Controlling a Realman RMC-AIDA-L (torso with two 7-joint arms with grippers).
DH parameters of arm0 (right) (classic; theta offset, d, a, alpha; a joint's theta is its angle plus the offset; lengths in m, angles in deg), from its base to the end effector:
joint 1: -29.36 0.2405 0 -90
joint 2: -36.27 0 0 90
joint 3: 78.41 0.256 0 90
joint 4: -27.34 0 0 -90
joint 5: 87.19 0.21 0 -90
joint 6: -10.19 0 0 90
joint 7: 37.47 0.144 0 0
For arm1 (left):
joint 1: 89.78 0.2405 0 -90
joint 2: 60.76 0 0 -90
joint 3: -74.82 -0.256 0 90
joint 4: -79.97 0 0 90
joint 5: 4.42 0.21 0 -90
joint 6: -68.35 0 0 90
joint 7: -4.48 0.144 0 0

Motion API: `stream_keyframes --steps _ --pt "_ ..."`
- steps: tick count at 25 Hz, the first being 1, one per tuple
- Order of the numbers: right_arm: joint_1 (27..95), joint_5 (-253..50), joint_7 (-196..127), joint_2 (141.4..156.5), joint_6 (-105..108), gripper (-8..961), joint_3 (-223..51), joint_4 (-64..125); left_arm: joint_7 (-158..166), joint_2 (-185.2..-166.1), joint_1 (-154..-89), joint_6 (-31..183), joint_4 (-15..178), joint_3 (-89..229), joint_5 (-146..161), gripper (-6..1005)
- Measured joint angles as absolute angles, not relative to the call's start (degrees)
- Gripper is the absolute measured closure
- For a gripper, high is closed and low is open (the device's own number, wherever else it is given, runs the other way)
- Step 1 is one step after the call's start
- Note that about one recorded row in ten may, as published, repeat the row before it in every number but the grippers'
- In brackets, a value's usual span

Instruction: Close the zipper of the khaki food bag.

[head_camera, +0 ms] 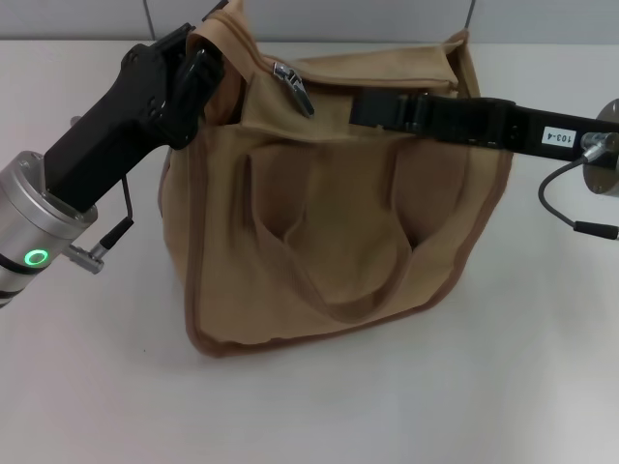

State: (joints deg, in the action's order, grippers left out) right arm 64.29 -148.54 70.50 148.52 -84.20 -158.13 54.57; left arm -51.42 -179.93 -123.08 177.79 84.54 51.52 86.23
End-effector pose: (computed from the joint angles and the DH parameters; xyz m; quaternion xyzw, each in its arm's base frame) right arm 0.1759 0.3330 -0.0011 0.8164 -0.3814 -0.4163 0.1216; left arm -0.2163 0.2967 -0.0009 -0.7551 -0.1643 -0.6141 0.1604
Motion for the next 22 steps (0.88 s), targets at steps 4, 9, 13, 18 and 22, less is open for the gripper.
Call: stream_keyframes --steps 4,9,13,18,22 --pt "64.46 -150.24 70.24 148.61 -82.27 141 -157.30 54.74 -51.42 -179.93 -123.19 177.66 84.54 51.02 86.30 967" --pt "64.94 -150.89 70.03 149.67 -81.08 143 -157.26 55.89 -51.42 -179.93 -123.46 177.35 84.54 50.82 86.30 967" --pt "64.96 -152.08 69.88 150.18 -79.61 144 -157.16 57.23 -51.38 -179.93 -123.54 177.09 84.54 50.82 86.30 967" --pt "64.81 -152.48 67.79 150.88 -78.11 146 -156.74 57.31 -51.80 -179.93 -123.69 177.11 84.71 50.58 86.31 967" --pt "65.08 -152.57 67.05 151.12 -77.80 148 -156.59 57.45 -51.82 -179.93 -124.18 177.08 84.61 49.80 86.28 967"
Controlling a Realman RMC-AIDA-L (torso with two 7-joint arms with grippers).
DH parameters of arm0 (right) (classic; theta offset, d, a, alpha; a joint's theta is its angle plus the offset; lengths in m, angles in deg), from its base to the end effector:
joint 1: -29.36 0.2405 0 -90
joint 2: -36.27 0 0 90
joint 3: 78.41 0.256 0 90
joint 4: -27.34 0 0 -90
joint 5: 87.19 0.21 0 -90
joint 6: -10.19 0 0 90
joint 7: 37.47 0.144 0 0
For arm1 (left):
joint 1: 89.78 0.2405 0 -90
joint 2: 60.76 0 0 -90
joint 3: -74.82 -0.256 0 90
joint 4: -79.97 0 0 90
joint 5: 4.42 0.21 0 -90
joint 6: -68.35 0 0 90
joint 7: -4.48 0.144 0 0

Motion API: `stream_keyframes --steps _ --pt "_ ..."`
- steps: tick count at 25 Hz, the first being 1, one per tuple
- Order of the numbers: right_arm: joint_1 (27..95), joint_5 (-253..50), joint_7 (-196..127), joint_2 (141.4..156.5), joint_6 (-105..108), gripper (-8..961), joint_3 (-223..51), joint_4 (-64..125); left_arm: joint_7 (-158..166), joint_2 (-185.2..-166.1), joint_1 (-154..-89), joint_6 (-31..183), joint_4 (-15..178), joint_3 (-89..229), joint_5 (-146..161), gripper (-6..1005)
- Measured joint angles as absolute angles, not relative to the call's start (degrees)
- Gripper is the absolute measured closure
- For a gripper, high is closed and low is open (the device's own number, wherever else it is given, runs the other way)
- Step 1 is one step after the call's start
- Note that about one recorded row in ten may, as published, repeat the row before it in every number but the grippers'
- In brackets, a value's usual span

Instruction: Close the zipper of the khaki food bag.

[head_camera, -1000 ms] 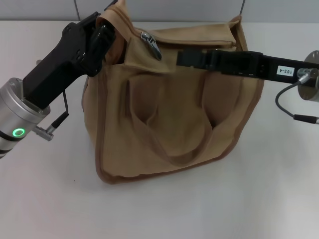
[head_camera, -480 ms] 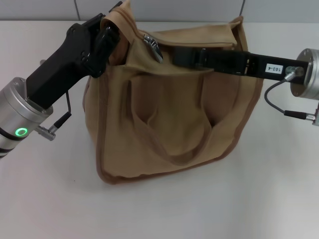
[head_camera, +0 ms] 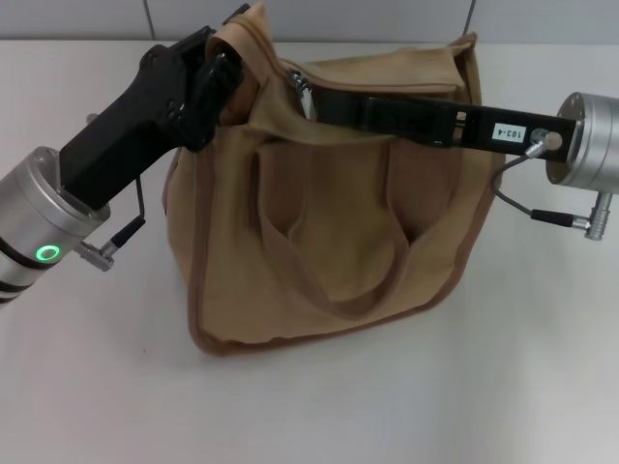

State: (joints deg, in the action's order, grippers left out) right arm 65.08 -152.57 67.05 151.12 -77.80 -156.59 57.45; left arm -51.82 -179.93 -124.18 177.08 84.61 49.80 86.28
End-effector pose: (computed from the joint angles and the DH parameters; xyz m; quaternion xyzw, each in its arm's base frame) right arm 0.1640 0.3436 -0.0191 0.8394 -0.3554 -0.4040 0.0772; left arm -0.2106 0.2999 -0.0051 -0.7651 -0.1628 -0.6061 0.1441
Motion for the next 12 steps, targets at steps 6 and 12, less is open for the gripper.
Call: stream_keyframes --steps 6,12 --pt "66.16 -152.61 66.27 151.61 -77.71 150 -156.90 57.95 -51.84 -179.93 -124.98 176.98 84.56 49.00 86.28 967" --pt "66.47 -152.66 65.37 152.30 -78.04 152 -157.07 58.37 -51.86 -179.93 -125.08 176.97 84.63 48.87 86.28 967"
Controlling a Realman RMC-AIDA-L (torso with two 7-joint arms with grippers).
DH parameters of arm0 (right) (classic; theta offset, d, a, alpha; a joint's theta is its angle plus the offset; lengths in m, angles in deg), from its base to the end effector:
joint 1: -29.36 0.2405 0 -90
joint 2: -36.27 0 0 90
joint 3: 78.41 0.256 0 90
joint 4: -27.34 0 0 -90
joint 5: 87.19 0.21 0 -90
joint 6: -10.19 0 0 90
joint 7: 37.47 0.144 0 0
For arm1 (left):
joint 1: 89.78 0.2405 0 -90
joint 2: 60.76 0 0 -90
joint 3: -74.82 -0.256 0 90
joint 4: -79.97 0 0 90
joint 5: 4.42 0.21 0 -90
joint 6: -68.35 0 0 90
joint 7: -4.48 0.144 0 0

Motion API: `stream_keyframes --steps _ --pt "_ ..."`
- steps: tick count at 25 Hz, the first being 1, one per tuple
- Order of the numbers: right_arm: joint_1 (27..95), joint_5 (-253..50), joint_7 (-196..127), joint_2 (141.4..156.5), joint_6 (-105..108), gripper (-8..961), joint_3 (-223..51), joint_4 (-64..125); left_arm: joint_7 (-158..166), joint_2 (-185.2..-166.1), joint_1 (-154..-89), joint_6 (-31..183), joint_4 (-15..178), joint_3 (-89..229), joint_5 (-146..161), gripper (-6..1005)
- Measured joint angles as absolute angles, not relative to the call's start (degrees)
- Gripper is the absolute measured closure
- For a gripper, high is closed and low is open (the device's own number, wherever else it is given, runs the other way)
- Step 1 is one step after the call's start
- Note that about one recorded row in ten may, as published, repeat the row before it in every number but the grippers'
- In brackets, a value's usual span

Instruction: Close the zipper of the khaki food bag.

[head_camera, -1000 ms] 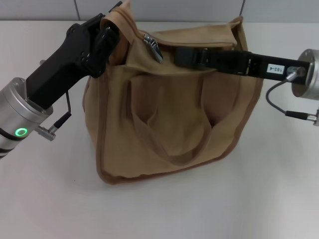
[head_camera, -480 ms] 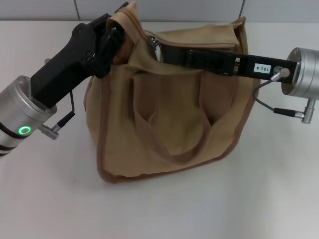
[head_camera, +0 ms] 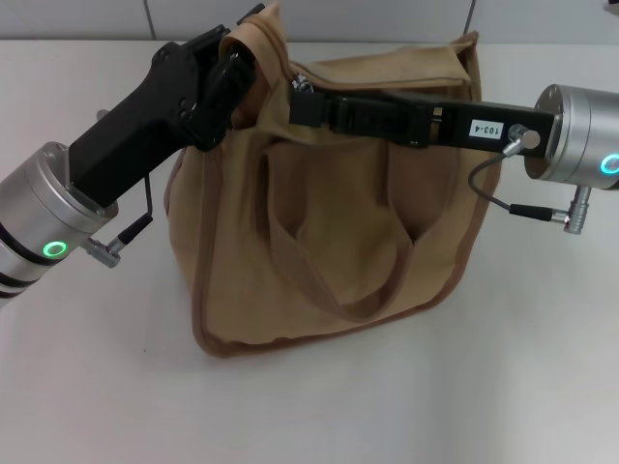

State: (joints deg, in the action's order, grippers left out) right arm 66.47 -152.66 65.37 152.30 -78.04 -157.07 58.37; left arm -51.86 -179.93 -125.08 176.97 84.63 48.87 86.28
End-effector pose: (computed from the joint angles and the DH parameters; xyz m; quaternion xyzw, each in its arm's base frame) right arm 0.1480 0.3431 -0.0257 0.8487 -0.3261 -0.4068 0.0887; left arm -0.2056 0.3022 -0.0070 -0.7705 -0.1574 -0.6031 0.1336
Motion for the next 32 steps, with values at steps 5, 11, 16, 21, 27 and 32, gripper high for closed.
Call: stream_keyframes --steps 5,11,16,21,27,32 --pt "66.09 -152.69 65.22 152.48 -79.32 154 -157.13 58.51 -51.86 -179.93 -125.11 176.84 84.63 48.90 86.28 967" --pt "65.47 -153.14 64.77 152.80 -80.93 157 -156.99 58.54 -51.75 -179.93 -125.12 176.37 84.58 49.07 86.24 967" --pt "65.70 -154.82 64.74 153.04 -80.65 159 -156.56 58.42 -51.64 -179.94 -125.19 176.26 84.48 48.94 86.25 968" --pt "66.09 -154.94 64.71 153.10 -80.55 161 -156.85 58.46 -51.64 -179.94 -125.20 176.25 84.45 49.09 86.25 968" --pt "66.39 -156.58 64.08 153.08 -80.63 163 -156.52 58.60 -51.50 -179.93 -125.18 176.25 84.45 49.06 86.24 968" --pt "66.33 -156.91 62.76 153.07 -80.53 250 -156.43 58.61 -51.48 -179.93 -125.21 176.25 84.46 49.07 86.22 968"
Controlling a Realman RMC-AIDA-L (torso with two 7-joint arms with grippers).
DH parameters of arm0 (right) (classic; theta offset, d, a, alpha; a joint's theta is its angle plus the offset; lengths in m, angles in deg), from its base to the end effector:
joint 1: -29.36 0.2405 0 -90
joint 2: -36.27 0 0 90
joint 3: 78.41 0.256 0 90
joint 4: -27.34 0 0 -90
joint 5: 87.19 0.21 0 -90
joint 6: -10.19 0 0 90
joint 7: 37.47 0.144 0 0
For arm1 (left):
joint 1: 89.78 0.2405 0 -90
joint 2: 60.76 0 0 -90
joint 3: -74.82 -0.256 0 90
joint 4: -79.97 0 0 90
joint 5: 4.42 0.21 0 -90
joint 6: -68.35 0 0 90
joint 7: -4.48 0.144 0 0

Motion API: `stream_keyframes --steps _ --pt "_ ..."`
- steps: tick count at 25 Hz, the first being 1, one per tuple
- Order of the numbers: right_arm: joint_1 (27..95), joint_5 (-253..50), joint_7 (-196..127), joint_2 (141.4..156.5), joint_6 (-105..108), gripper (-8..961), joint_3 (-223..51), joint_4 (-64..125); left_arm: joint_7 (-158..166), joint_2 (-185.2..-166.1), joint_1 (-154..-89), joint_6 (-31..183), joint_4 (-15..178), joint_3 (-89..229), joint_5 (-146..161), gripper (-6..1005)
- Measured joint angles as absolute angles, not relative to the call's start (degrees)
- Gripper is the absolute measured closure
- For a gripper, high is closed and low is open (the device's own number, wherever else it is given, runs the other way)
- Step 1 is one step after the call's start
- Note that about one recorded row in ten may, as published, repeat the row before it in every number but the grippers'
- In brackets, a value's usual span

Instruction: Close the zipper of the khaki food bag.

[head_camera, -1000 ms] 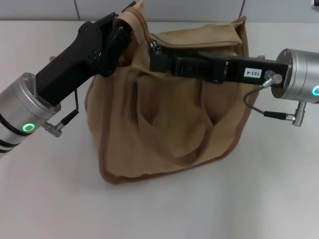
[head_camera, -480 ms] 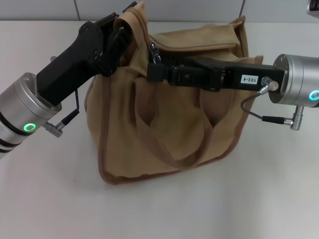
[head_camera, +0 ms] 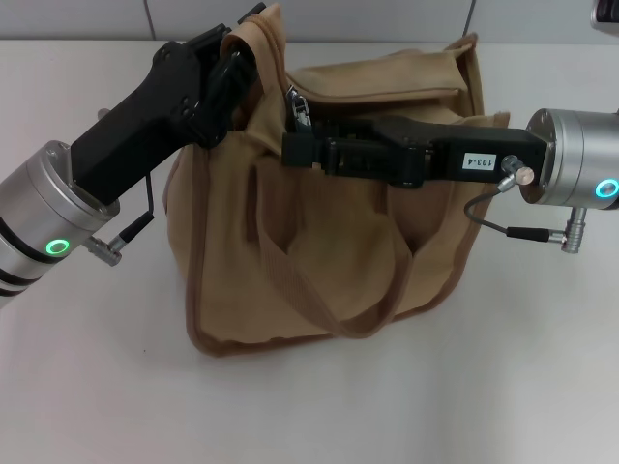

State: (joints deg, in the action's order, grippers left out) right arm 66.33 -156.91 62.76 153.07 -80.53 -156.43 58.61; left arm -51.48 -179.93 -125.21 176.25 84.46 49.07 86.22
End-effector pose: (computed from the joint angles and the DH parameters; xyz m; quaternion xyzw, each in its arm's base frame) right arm 0.1491 0.3319 -0.0335 0.8668 -0.2972 -0.3863 0.1053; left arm -0.2058 0.3040 -0.0078 -0.7710 -0.1587 -0.6008 0.1394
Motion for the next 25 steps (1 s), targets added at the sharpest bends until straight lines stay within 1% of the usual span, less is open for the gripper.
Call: stream_keyframes --steps 3,12,17,25 --pt "66.35 -156.95 62.68 153.08 -80.45 378 -156.04 58.43 -51.47 -179.93 -125.21 176.26 84.46 49.09 86.14 968" --pt "66.37 -157.19 62.51 153.17 -80.44 618 -155.14 58.61 -51.35 -179.94 -125.21 176.38 84.46 49.21 86.12 968" --pt "66.36 -157.15 62.23 153.17 -80.44 838 -155.09 58.47 -51.33 -179.94 -125.12 176.38 84.46 49.31 86.03 968" --pt "65.88 -157.12 61.20 152.98 -80.55 909 -153.23 58.15 -51.33 -179.92 -124.49 176.38 84.79 49.61 85.73 968"
